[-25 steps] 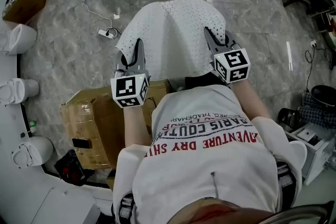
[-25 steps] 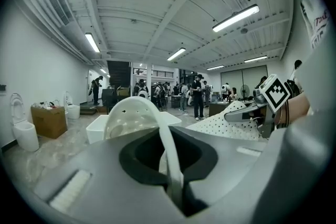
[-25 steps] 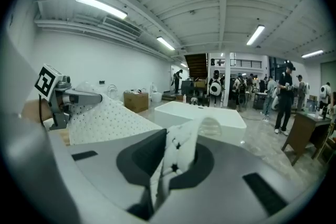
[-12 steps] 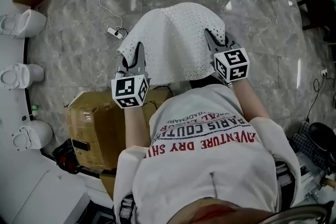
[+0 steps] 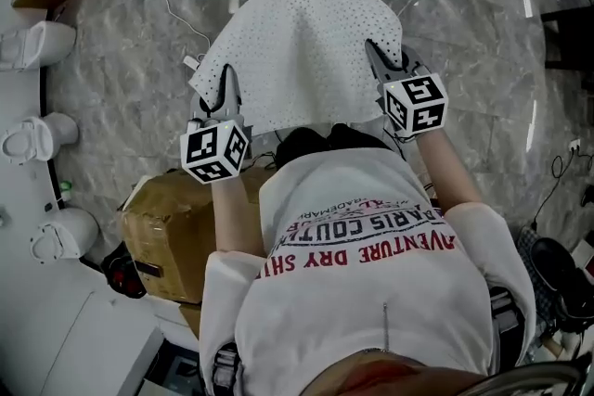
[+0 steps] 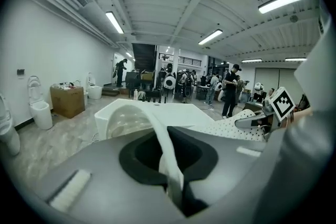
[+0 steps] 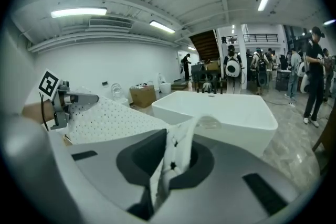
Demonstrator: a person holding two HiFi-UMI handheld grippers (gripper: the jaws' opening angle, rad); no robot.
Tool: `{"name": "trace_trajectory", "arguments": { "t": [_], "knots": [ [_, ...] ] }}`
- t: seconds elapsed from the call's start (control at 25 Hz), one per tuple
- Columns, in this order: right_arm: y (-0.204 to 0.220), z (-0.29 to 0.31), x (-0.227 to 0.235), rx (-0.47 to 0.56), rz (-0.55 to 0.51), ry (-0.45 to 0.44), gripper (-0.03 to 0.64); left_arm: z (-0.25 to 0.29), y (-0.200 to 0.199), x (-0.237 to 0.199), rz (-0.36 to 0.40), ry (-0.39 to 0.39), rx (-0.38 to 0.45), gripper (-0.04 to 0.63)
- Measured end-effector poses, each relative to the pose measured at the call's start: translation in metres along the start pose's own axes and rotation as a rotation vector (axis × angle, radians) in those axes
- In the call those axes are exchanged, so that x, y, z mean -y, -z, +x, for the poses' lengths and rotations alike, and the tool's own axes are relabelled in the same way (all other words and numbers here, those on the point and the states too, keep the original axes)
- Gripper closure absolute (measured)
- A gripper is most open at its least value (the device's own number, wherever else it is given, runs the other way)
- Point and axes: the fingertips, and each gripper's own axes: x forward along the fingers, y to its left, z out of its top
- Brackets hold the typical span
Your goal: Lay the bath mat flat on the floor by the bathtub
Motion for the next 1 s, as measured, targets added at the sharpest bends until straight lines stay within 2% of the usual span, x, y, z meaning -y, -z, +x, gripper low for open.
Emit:
{"name": "trace_trajectory", "arguments": {
  "t": [0.2, 0.52, 0.72, 0.88, 1.0],
  "knots": [
    [-0.001, 0.043, 0.036, -0.051, 0.037, 0.018, 0.6, 0.062, 0.008, -0.013, 0.008, 0.033, -0.08, 0.569],
    [0.013, 0.137, 0.076, -0.168, 0.106, 0.092, 0.6, 0.183, 0.032, -0.056, -0.003, 0.154, -0.163, 0.569],
    [0.03, 0.203, 0.099, -0.222, 0.147, 0.155, 0.6, 0.259, 0.067, -0.099, -0.049, 0.218, -0.235, 0.569],
    [0.055, 0.251, 0.108, -0.268, 0.152, 0.177, 0.6, 0.304, 0.098, -0.127, -0.009, 0.265, -0.291, 0.569],
    [0.076, 0.291, 0.124, -0.291, 0.126, 0.187, 0.6, 0.348, 0.125, -0.142, -0.011, 0.278, -0.317, 0.569]
  ]
}}
